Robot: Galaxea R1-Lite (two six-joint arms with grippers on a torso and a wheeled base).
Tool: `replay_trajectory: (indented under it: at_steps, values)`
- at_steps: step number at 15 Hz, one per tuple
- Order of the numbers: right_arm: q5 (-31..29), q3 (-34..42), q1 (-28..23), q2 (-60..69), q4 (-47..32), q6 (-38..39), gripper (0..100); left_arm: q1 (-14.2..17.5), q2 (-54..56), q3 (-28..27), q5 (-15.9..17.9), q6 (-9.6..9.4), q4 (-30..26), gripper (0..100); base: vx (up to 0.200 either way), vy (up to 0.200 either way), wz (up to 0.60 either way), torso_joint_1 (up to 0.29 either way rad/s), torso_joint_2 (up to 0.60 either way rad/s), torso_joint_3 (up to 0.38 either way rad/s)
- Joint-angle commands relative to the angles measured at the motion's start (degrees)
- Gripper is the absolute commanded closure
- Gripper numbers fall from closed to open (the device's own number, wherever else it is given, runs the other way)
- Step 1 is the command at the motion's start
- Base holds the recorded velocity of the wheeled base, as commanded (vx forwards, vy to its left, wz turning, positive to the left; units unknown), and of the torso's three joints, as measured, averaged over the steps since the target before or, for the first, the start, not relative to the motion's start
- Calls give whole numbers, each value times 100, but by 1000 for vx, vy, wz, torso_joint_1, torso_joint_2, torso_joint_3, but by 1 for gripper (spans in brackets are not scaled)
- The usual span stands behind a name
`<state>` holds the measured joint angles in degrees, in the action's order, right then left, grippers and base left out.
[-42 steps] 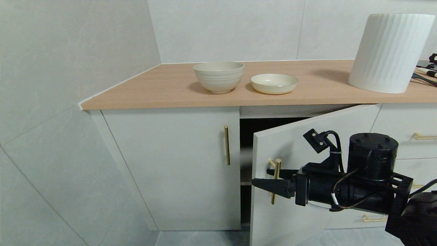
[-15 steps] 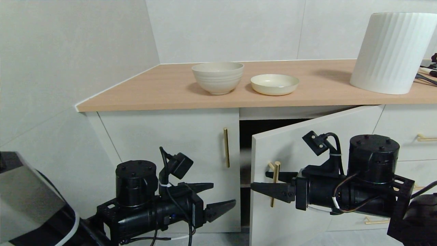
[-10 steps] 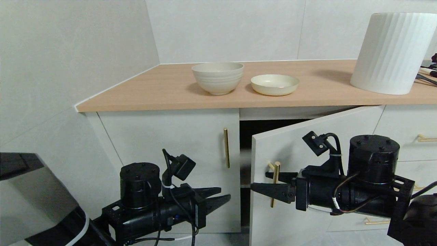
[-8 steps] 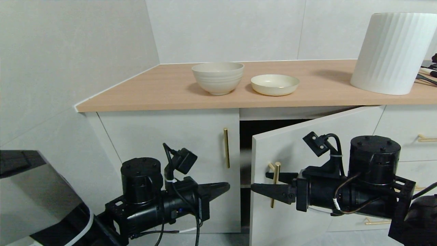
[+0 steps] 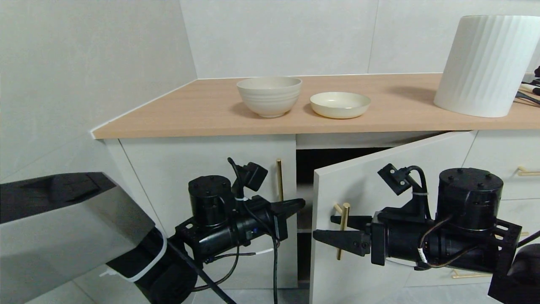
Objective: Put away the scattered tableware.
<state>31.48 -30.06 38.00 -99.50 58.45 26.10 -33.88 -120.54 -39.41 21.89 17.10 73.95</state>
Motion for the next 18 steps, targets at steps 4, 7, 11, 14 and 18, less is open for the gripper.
replay_trajectory:
  at_steps: [4,7,11,14,18]
  values:
    - [-10,106,-64,177,43,-35,0,-277,-444,-251,-212,4,313,100,0,0,0,0,0,0]
    - [-10,202,-179,194,43,-158,0,-444,-664,-418,-326,4,366,100,0,0,0,0,0,0]
    - [-19,484,-539,194,43,-1133,0,-550,-629,-506,-335,4,427,100,0,0,0,0,0,0]
    - [-133,545,-706,317,34,-1160,0,-567,-637,-524,-326,4,419,100,0,0,0,0,0,0]
    - [-467,809,-961,502,26,-1467,0,-602,-655,-726,-282,4,260,100,0,0,0,0,0,0]
